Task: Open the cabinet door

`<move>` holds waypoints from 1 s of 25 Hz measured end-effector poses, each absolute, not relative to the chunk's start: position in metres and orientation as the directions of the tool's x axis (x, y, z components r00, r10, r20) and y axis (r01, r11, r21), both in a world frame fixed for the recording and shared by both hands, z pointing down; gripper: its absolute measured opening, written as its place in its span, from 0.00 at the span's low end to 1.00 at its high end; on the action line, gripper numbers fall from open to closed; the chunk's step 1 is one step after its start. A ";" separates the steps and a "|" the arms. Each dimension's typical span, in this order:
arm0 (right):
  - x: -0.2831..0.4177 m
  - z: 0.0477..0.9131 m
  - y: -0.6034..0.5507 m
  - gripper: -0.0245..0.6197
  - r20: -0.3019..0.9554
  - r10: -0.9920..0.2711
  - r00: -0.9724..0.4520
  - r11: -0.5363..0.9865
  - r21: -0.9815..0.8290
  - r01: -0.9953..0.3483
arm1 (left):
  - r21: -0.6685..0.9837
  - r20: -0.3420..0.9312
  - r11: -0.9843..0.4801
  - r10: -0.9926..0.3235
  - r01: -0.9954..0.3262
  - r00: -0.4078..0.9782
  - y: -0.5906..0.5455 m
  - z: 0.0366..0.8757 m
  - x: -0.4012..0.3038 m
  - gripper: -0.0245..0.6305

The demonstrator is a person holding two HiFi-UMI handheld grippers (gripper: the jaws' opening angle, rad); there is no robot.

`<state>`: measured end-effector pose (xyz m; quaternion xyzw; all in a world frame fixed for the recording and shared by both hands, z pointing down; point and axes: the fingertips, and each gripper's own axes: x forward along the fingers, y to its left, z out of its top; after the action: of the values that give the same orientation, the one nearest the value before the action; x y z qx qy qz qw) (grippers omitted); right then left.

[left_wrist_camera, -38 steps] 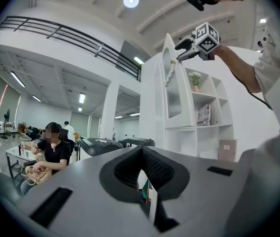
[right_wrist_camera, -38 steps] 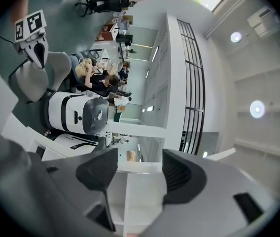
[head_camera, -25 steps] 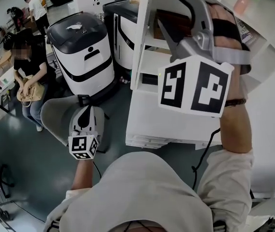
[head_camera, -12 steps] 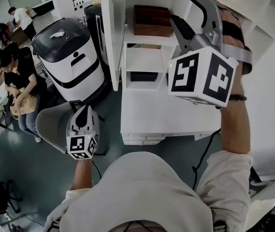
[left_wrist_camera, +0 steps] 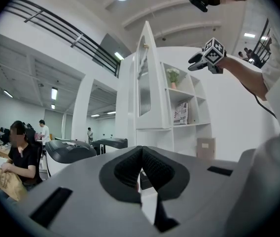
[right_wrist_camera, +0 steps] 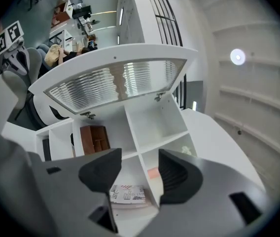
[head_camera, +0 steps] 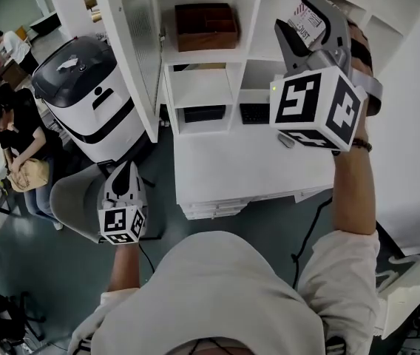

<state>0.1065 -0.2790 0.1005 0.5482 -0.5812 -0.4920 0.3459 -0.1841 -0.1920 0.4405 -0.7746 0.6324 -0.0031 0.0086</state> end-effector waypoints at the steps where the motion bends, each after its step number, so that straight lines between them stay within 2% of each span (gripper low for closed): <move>1: 0.114 0.104 -0.282 0.41 -0.136 -0.980 -0.149 -0.083 0.945 -0.316 | -0.019 -0.005 -0.203 -0.979 -0.979 0.204 -0.194 0.441 -0.182 0.04; 12: 0.172 0.154 -0.298 0.37 -0.081 -0.992 -0.095 -0.024 0.871 -0.491 | -0.029 0.007 -0.215 -0.977 -0.976 0.215 -0.202 0.442 -0.166 0.04; 25: 0.204 0.236 -0.303 0.29 -0.004 -0.993 -0.117 0.080 0.711 -0.699 | -0.035 0.021 -0.213 -0.977 -0.976 0.212 -0.209 0.445 -0.155 0.04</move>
<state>0.2040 -0.3030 0.2356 0.6136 -0.6893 -0.2891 0.2545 -0.1545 -0.2090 0.4454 -0.7785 0.6273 -0.0194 0.0069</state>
